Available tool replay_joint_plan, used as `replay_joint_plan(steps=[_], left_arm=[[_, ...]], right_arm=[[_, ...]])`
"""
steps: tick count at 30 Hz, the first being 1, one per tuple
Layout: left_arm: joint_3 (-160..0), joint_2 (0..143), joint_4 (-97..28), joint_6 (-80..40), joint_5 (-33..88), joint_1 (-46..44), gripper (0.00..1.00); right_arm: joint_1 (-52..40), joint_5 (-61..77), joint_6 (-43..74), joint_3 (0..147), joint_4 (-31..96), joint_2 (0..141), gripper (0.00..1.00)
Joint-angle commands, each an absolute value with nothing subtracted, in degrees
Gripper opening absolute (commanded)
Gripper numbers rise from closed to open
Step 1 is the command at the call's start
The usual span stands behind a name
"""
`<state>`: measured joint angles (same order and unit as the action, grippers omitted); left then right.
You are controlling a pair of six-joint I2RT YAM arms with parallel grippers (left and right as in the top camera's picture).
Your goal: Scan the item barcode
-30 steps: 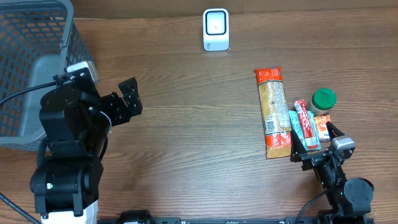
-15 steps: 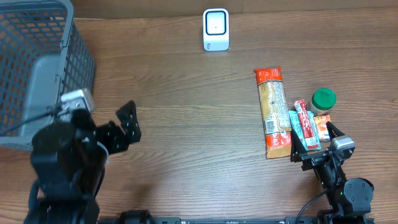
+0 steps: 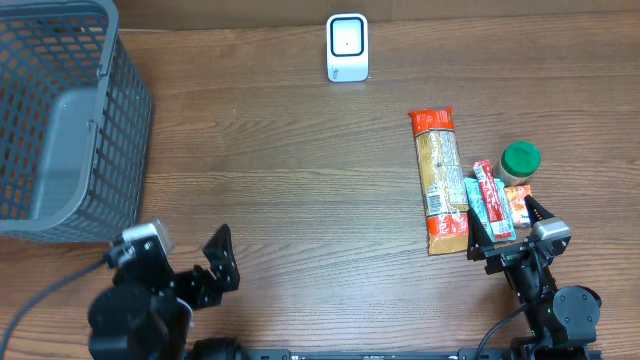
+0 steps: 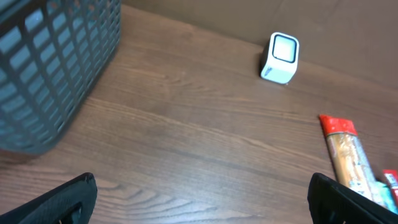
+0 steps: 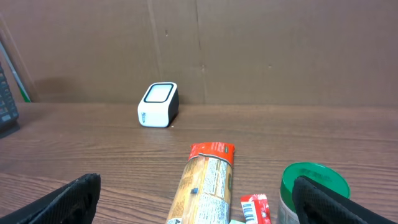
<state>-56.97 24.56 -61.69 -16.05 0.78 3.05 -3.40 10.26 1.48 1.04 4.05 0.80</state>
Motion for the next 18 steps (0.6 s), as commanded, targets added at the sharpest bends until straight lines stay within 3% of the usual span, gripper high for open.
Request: replay_joint_plan(steps=[1,8,18], left_arm=[[-52.1,19.2,-60.5,-15.0,-0.5,3.0,1.0],[-43.4,9.1,-49.9,-14.6,-0.6,3.0,1.0],[-32.0,0.3,-18.7,-13.2,3.0,3.0,1.0]], right_arm=[[-3.1,10.4,1.2,0.4,3.8,0.2,1.0],[-3.1,10.4,1.2,0.4,3.8,0.2,1.0],[-3.1,10.4,1.2,0.4,3.8,0.2,1.0]])
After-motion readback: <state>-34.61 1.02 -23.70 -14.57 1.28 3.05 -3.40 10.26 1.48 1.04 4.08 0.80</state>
